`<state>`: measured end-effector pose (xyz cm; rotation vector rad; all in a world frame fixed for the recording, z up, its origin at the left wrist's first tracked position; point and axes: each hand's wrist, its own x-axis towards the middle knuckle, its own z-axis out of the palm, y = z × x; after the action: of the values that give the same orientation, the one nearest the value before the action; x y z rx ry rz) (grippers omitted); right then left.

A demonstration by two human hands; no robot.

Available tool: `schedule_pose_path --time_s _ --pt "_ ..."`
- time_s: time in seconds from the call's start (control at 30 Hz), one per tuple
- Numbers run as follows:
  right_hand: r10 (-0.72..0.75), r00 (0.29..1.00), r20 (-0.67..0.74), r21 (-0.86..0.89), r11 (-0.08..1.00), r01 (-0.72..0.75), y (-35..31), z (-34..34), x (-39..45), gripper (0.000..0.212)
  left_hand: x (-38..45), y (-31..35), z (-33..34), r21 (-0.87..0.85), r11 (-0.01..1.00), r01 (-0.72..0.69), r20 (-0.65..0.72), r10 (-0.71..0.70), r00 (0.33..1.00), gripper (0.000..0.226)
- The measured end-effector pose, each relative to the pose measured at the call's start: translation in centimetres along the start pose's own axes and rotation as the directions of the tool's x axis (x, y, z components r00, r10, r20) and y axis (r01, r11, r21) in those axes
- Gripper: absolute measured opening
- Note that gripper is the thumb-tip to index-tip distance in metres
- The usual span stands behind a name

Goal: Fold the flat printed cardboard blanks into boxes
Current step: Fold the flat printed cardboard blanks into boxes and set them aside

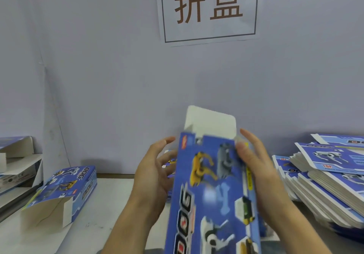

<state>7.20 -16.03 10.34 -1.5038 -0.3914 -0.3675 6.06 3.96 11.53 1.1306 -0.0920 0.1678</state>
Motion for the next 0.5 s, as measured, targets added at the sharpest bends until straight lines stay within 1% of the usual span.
schedule_pose_path --time_s 0.03,0.07,0.1,0.13,0.17,0.2,0.23,0.27,0.3,0.33,0.37,0.4,0.47,0.5 --pt "0.0 1.0 0.013 -0.029 1.0 0.001 -0.1 -1.0 0.5 0.036 0.0 0.2 -0.1 0.011 1.0 0.007 0.005 -0.007 1.0 0.045" --pt "0.063 0.998 -0.001 -0.041 0.997 -0.063 -0.4 -1.3 1.2 0.038 0.1 0.4 -0.3 0.023 1.0 0.005 0.01 -0.005 1.0 0.052" --pt "0.128 0.992 -0.002 -0.093 0.987 -0.128 -1.0 -0.9 1.4 0.043 -0.1 0.6 -0.4 0.041 0.999 0.004 0.011 -0.005 1.0 0.058" --pt "0.212 0.977 0.005 -0.155 0.965 -0.209 -1.3 -0.7 1.2 0.05 -0.2 0.8 -0.6 0.067 0.998 0.004 0.016 -0.005 1.0 0.056" --pt "0.309 0.949 0.057 -0.202 0.935 -0.292 -1.0 -0.4 1.4 0.057 -0.2 0.8 -0.8 0.104 0.995 -0.004 0.035 0.0 0.999 0.047" --pt "0.392 0.913 0.11 -0.19 0.91 -0.368 -0.7 0.5 1.1 0.055 0.0 0.7 -1.1 0.168 0.985 -0.028 0.055 0.019 0.998 0.034" --pt "0.436 0.889 0.142 -0.189 0.893 -0.408 -0.1 1.3 1.2 0.046 0.1 0.6 -1.4 0.241 0.969 -0.056 0.064 0.041 0.997 0.02" --pt "0.403 0.897 0.181 -0.151 0.913 -0.379 0.6 1.3 0.4 0.035 0.2 0.5 -1.7 0.301 0.951 -0.074 0.06 0.059 0.996 0.01" --pt "0.35 0.916 0.195 -0.094 0.936 -0.338 0.9 1.4 -0.3 0.035 0.4 0.4 -1.9 0.339 0.938 -0.078 0.047 0.066 0.997 0.011" --pt "0.326 0.928 0.179 -0.005 0.944 -0.331 1.2 1.1 -0.3 0.061 0.5 0.3 -2.1 0.358 0.931 -0.078 0.045 0.066 0.997 0.015" --pt "0.345 0.916 0.203 0.076 0.928 -0.366 1.6 0.8 0.0 0.092 0.6 0.2 -2.3 0.369 0.926 -0.077 0.052 0.062 0.997 0.018" --pt "0.37 0.899 0.234 0.075 0.915 -0.396 1.2 1.0 0.0 0.097 0.8 0.1 -2.2 0.381 0.922 -0.069 0.059 0.05 0.997 0.018" --pt "0.344 0.918 0.2 0.04 0.933 -0.358 1.1 0.8 -0.2 0.052 1.4 -0.3 -2.1 0.44 0.897 -0.044 0.084 0.008 0.996 0.018" --pt "0.312 0.935 0.169 0.031 0.947 -0.321 1.6 0.5 -0.5 0.036 1.7 -0.5 -1.9 0.483 0.875 -0.039 0.109 -0.016 0.994 0.019"
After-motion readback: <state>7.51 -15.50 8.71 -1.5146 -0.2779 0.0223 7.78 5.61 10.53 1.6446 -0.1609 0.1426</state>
